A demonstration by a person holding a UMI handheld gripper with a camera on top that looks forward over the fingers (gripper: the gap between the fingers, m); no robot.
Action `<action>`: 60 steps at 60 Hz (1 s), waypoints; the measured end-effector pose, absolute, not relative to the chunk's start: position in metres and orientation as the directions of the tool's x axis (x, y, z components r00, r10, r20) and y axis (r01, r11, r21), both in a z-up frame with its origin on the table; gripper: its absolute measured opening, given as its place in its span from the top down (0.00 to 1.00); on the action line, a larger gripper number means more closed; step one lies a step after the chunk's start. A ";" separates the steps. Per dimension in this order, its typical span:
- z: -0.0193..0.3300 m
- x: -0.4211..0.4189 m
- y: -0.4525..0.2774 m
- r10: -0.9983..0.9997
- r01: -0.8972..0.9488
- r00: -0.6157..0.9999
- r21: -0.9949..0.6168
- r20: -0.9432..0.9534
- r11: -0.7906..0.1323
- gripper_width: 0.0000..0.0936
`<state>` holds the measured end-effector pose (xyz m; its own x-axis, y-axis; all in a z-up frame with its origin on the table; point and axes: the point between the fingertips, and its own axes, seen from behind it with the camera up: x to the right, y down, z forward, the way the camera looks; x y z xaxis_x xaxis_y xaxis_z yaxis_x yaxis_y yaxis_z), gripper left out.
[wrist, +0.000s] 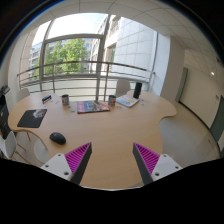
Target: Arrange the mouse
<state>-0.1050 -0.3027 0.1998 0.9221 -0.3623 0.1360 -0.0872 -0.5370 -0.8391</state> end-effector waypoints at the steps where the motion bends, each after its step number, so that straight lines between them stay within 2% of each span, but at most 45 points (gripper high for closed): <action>1: 0.201 -0.109 -0.305 -0.363 -0.089 0.922 -0.836 0.137 -0.542 0.10; 8: 0.180 -0.117 -0.314 -0.353 -0.103 0.926 -0.811 0.133 -0.576 0.10; 19: 0.105 -0.152 -0.322 -0.275 -0.098 0.954 -0.741 0.120 -0.664 0.11; 33: 0.036 -0.241 -0.246 -0.099 -0.024 0.993 -0.704 0.065 -0.710 0.10; 53: -0.015 -0.307 -0.110 0.003 0.038 0.999 -0.687 0.052 -0.726 0.10; 60: -0.016 -0.309 -0.079 0.002 0.020 1.000 -0.690 0.027 -0.724 0.10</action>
<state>-0.3086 -0.0790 -0.0164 0.9996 0.0016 0.0268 0.0196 -0.7239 -0.6896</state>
